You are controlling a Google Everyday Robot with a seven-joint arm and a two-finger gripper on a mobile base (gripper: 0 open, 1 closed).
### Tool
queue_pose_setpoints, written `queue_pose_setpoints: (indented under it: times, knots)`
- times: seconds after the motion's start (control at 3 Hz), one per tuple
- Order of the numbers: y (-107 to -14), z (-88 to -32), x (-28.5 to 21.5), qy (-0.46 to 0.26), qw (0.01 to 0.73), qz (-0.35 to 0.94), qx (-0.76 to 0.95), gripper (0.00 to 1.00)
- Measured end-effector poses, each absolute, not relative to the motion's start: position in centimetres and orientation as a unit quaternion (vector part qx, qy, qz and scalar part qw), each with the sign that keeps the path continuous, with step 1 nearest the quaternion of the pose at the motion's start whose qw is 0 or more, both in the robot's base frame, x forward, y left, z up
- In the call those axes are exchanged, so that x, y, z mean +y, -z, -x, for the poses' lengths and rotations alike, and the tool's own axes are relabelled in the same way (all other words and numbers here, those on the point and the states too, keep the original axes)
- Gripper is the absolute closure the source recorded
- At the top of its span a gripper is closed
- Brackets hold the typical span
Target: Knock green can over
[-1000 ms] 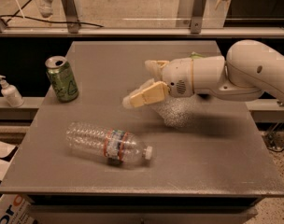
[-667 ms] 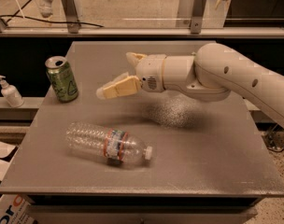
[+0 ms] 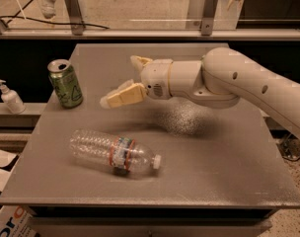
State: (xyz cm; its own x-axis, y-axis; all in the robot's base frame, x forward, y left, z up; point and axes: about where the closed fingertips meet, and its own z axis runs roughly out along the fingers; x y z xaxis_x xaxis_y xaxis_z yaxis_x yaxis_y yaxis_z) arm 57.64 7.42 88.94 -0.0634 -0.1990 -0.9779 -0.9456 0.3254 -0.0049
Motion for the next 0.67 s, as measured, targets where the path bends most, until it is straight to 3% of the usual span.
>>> queue_pose_setpoints:
  times: [0.67]
  knots:
    - [-86.0, -60.1, 10.8, -0.351, 0.512, 0.475, 0.623, 0.0]
